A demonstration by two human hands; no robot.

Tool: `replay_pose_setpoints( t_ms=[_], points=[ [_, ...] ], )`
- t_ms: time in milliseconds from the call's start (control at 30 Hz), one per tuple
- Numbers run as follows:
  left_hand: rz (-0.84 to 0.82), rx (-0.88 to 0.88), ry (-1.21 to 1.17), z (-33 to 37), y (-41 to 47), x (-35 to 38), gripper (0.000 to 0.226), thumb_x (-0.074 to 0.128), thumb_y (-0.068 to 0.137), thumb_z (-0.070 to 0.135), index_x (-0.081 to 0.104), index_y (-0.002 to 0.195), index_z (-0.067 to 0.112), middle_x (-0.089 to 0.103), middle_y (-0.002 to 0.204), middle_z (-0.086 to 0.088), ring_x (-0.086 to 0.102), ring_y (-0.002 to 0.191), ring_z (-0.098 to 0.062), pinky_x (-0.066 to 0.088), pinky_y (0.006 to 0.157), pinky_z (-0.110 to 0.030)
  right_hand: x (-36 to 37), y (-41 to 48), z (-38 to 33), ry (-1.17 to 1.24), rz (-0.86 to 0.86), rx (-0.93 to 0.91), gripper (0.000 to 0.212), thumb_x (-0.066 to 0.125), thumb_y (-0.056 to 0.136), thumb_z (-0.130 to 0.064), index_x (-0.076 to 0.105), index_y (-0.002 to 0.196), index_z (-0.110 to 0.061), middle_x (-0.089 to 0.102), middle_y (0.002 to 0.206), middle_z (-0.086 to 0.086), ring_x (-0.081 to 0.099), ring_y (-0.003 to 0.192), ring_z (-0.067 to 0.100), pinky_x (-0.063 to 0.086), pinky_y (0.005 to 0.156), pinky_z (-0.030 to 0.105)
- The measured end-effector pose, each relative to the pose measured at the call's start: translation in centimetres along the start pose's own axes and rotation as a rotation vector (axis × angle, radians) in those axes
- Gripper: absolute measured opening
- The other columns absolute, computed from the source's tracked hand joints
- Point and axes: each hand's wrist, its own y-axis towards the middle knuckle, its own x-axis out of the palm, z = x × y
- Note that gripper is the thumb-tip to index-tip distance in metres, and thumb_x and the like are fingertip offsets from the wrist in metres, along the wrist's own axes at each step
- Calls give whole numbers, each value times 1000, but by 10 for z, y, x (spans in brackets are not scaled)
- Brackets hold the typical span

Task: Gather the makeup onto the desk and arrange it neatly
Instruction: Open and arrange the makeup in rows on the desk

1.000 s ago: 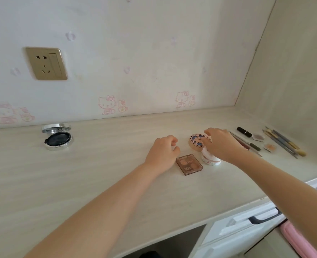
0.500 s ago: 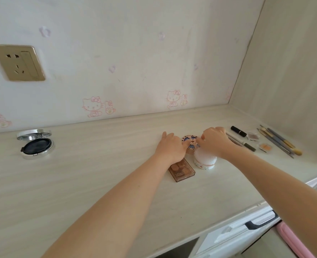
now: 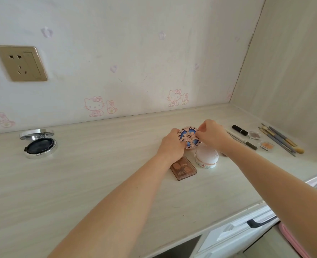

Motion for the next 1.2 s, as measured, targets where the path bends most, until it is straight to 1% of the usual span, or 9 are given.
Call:
replay_pose_setpoints(
  t_ms=[267, 333, 433, 500, 667, 800, 933, 1033, 1200],
  points=[
    [125, 60, -218, -5, -11, -11, 43, 57, 90, 3, 49, 129, 18, 61, 121, -5, 56, 109, -13, 43, 80, -16, -5, -5, -4, 231, -5, -64, 19, 64, 87, -18, 53, 103, -16, 68, 100, 6, 58, 71, 17, 39, 55, 27],
    [146, 107, -250, -1, -15, -18, 42, 54, 92, 3, 48, 131, 18, 59, 123, -2, 53, 110, -9, 41, 83, -14, -8, -6, -9, 285, 20, -88, 22, 64, 88, -16, 52, 107, -18, 69, 100, 6, 60, 76, 18, 42, 59, 28],
    [162, 156, -303, 2, -20, -28, 42, 54, 92, 4, 49, 131, 18, 60, 124, -1, 54, 116, -14, 44, 96, -24, -15, -12, -20, 350, 16, -109, 29, 62, 89, -15, 52, 115, -16, 69, 95, 6, 66, 82, 22, 55, 73, 39],
    [150, 152, -356, 3, -27, -38, 43, 55, 90, 2, 50, 130, 17, 62, 121, -3, 58, 113, -16, 48, 96, -30, -19, -19, -28, 425, -16, -110, 23, 62, 89, -13, 55, 111, -16, 69, 93, 8, 69, 83, 23, 58, 77, 42],
    [139, 118, -489, -1, -56, -72, 43, 57, 89, -1, 53, 128, 17, 61, 118, -7, 65, 98, -17, 54, 82, -23, -18, -47, -50, 553, -69, -140, 18, 61, 90, -10, 59, 107, -16, 69, 97, 8, 69, 86, 20, 60, 74, 35],
    [132, 76, -620, -11, -92, -99, 44, 60, 88, -3, 56, 127, 17, 60, 119, -8, 66, 97, -12, 57, 84, -32, -7, -73, -68, 591, -68, -212, 18, 62, 89, -10, 62, 106, -17, 63, 106, 0, 68, 88, 19, 60, 67, 29],
    [120, 3, -742, -27, -127, -122, 42, 63, 87, -2, 59, 124, 15, 61, 116, -10, 68, 98, -20, 57, 85, -35, 10, -99, -86, 590, -92, -257, 27, 62, 89, -12, 61, 115, -20, 61, 108, 0, 68, 85, 20, 61, 69, 33],
    [123, -50, -803, -40, -150, -136, 42, 64, 86, -2, 59, 124, 14, 63, 116, -11, 70, 97, -23, 57, 84, -37, 24, -118, -100, 521, -110, -331, 38, 59, 90, -11, 55, 125, -25, 58, 117, -9, 70, 80, 13, 60, 71, 36],
    [150, -131, -858, -66, -184, -156, 39, 64, 87, -1, 58, 124, 10, 65, 117, -11, 70, 95, -23, 57, 76, -30, 46, -150, -119, 286, -169, -500, 51, 57, 87, -12, 46, 135, -28, 48, 127, -15, 62, 92, 4, 47, 67, 7]
  ],
)
